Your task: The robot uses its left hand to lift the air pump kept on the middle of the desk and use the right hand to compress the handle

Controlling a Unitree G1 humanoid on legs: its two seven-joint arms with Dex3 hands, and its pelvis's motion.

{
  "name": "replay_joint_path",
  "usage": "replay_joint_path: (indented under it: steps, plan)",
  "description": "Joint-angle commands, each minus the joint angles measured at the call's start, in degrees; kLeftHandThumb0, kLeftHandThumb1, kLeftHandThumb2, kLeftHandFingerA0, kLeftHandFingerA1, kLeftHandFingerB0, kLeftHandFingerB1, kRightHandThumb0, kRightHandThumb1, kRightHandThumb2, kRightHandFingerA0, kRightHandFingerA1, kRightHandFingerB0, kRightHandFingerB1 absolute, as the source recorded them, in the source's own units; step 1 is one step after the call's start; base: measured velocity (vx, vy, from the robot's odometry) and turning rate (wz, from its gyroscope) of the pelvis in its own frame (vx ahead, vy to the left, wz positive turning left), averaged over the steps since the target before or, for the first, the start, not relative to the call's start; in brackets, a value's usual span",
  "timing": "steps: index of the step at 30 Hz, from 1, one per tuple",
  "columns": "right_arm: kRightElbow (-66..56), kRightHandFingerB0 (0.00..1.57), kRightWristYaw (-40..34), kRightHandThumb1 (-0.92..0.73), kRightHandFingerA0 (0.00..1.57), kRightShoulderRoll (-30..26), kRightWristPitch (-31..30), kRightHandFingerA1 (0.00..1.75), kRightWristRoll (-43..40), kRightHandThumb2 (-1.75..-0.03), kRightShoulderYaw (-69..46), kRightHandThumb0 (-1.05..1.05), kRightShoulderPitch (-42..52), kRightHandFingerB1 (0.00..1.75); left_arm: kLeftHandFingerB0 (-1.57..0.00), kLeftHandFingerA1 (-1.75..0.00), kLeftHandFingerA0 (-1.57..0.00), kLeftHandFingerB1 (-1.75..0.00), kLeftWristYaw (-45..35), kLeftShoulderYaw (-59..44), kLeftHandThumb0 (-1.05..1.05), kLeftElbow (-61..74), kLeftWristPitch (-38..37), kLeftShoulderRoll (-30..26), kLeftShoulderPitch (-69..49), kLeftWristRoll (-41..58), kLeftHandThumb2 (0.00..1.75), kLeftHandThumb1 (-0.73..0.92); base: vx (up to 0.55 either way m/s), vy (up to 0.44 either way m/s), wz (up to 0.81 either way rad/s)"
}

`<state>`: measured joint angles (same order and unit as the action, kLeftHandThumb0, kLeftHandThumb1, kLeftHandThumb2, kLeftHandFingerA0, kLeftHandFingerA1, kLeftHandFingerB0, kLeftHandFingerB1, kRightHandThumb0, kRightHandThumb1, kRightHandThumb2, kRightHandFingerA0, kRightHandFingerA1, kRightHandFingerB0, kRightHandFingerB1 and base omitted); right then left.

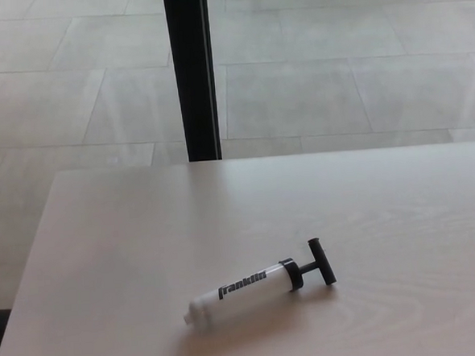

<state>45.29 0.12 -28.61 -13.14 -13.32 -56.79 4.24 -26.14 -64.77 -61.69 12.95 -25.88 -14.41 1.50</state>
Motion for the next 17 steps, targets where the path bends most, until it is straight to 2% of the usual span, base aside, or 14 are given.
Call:
replay_joint_path:
  steps: [1, 2, 3, 4, 5, 6, 7, 8, 10, 11, 12, 14, 15, 17]
  plan:
    - [8.11, 0.25, 2.55, -0.92, 0.44, 0.86, 13.91, 0.71, -1.24, -0.71, 1.96, -0.82, 2.82, 0.39, -0.18, -0.57, -0.28, -0.47, 7.14, -1.89, -0.71, -7.42, -10.62, -1.85, -1.08, 8.80, 0.93, 0.63, 0.00, 0.000, 0.00]
    - [8.08, 0.26, 2.98, -0.92, 0.42, 1.10, 14.02, 0.66, -1.31, -0.69, 2.41, -0.82, 3.05, 0.40, -0.24, -0.48, -0.30, -0.34, 7.10, -1.40, -0.66, -7.61, -10.77, -1.78, -0.79, 8.79, 0.62, 0.76, 0.00, 0.000, 0.00]
    - [8.66, 0.20, 3.78, -0.75, 0.46, 1.33, 14.44, 0.70, -1.57, -1.12, 2.78, -0.82, 3.14, 0.51, -0.18, -0.54, -0.26, -0.46, 7.11, -0.88, -0.67, -7.89, -11.01, -1.78, -0.43, 8.83, 0.91, 0.63, 0.00, 0.000, 0.00]
    - [9.22, 0.20, 4.18, -0.75, 0.46, 1.41, 14.94, 0.70, -1.70, -1.12, 3.14, -0.82, 3.11, 0.51, -0.18, -0.54, -0.26, -0.46, 6.82, -0.22, -0.67, -8.07, -11.48, -1.74, -0.35, 8.69, 0.91, 0.63, 0.00, 0.000, 0.00]
    - [9.43, 0.21, 6.27, -0.92, 0.42, 1.95, 16.22, 0.63, -1.41, -0.71, 4.14, -0.81, 4.30, 0.41, -0.20, -0.55, -0.27, -0.47, 5.86, 0.23, -0.67, -8.07, -11.33, -2.01, -0.44, 8.69, 0.91, 0.63, 0.00, 0.000, 0.00]
    - [9.44, 0.19, 7.32, -0.92, 0.45, 2.25, 16.72, 0.65, -1.58, -0.71, 4.67, -0.80, 4.72, 0.40, -0.25, -0.54, -0.38, -0.37, 5.42, 0.96, -0.65, -7.93, -11.37, -1.97, -0.41, 8.44, 0.63, 0.78, 0.00, 0.000, 0.00]
    - [9.91, 0.19, 7.65, -0.75, 0.52, 2.61, 17.54, 0.72, -1.54, -1.13, 5.27, -0.81, 4.80, 0.51, -0.27, -0.51, -0.47, -0.37, 5.77, 2.60, -0.66, -7.77, -11.57, -2.04, -0.27, 7.24, 0.63, 0.79, 0.00, 0.000, 0.00]
    - [10.61, 0.27, 7.58, -0.92, 0.57, 2.79, 18.17, 0.66, -1.59, -0.67, 5.71, -0.82, 4.59, 0.38, -0.28, -0.50, -0.47, -0.37, 5.53, 3.99, -0.66, -7.73, -11.77, -2.16, -0.15, 6.56, 0.63, 0.79, 0.00, 0.000, 0.00]
    - [11.71, 0.28, 7.45, -0.92, 0.60, 2.93, 18.75, 0.65, -1.60, -0.68, 6.62, -0.80, 4.08, 0.37, -0.29, -0.51, -0.50, -0.37, 5.36, 5.38, -0.64, -7.72, -11.77, -2.41, 0.39, 6.50, 0.63, 0.78, 0.00, 0.000, 0.00]
    - [11.22, 0.27, 8.37, -0.92, 0.61, 2.97, 18.92, 0.66, -1.39, -0.69, 7.55, -0.80, 4.61, 0.37, -0.27, -0.62, -0.48, -0.50, 5.85, 6.73, -0.68, -7.27, -11.76, -2.57, 0.31, 5.76, 0.95, 0.63, 0.00, 0.000, 0.00]
    - [10.82, 0.27, 8.12, -0.92, 0.62, 2.95, 19.18, 0.65, -1.05, -0.71, 8.30, -0.78, 4.84, 0.38, -0.32, -0.52, -0.52, -0.38, 6.37, 7.30, -0.64, -7.51, -11.89, -2.70, 0.35, 5.80, 0.63, 0.79, 0.00, 0.000, 0.00]
    - [10.69, 0.26, 8.72, -0.92, 0.60, 3.09, 19.98, 0.64, -1.61, -0.70, 8.87, -0.78, 5.27, 0.38, -0.34, -0.53, -0.54, -0.39, 7.35, 8.05, -0.63, -7.67, -11.87, -2.92, 0.31, 6.35, 0.63, 0.78, 0.00, 0.000, 0.00]
    - [9.40, 0.25, 9.19, -0.92, 0.60, 3.52, 20.16, 0.65, -2.19, -0.70, 8.97, -0.77, 6.18, 0.37, -0.28, -0.62, -0.48, -0.51, 7.18, 9.04, -0.66, -7.55, -12.11, -3.05, -0.44, 6.16, 0.96, 0.63, 0.00, 0.000, 0.00]
    - [9.46, 0.26, 9.09, -0.92, 0.61, 3.35, 20.33, 0.65, -2.31, -0.70, 9.27, -0.77, 5.83, 0.38, -0.33, -0.53, -0.52, -0.39, 7.09, 9.58, -0.63, -7.56, -12.18, -3.05, -0.32, 6.42, 0.63, 0.80, 0.00, 0.000, 0.00]
